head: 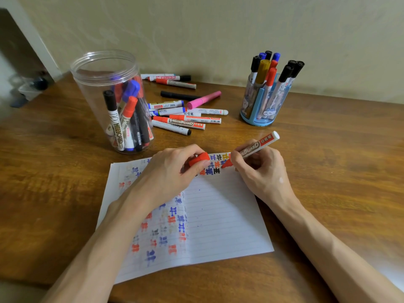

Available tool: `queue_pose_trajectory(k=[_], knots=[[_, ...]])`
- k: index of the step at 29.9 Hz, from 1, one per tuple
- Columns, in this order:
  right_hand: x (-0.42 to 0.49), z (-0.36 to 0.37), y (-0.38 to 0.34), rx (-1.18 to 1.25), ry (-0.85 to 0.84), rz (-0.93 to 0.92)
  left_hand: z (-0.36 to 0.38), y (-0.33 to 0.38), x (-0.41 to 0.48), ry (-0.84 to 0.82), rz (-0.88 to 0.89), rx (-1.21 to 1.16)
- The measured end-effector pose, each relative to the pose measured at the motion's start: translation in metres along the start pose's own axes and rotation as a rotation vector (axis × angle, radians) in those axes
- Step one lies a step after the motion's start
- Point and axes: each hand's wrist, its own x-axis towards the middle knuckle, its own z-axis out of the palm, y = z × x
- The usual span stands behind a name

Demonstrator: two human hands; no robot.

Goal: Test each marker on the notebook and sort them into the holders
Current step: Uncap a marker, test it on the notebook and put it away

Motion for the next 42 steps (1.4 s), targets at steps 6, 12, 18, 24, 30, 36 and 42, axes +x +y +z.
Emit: queue_pose_trajectory(k=[6,12,18,24,30,36,42], knots=[[-0.0001,0.0007,-0.0017,0.029,-0.042,0.028,0.0001,-0.0016,-0.0002,-0.004,0.004,0.014],[0.0004,-0.0004,0.0009,0.037,0.028,0.005,0.0010,-0.0020,0.0007,0.004,0.007,0.009],[0.0009,0.0002,0.0013,0.010,-0.017,0.024,-0.0004,-0.0020,-0.0002,-0.001,0.003,0.009],[0.0013,0.0005,0.0009,0.011,-0.036,0.042,-0.0002,-0.0010,0.0002,-0.010,0.003,0.019],[0.0010,-0.0008,0.0039,-0.016,0.029,0.044,-0.0011,0.0005,-0.0005,-0.008,-0.007,-0.006],[0.0013,-0.0002,0.0007,-0.028,-0.012,0.090,-0.0016,0.0016,-0.0006,0.005,0.013,-0.011],[0.0007,-0.0043,-0.0032,0.091,0.010,0.072,-0.0002,-0.0010,0.0007,0.014,0.018,-0.020]])
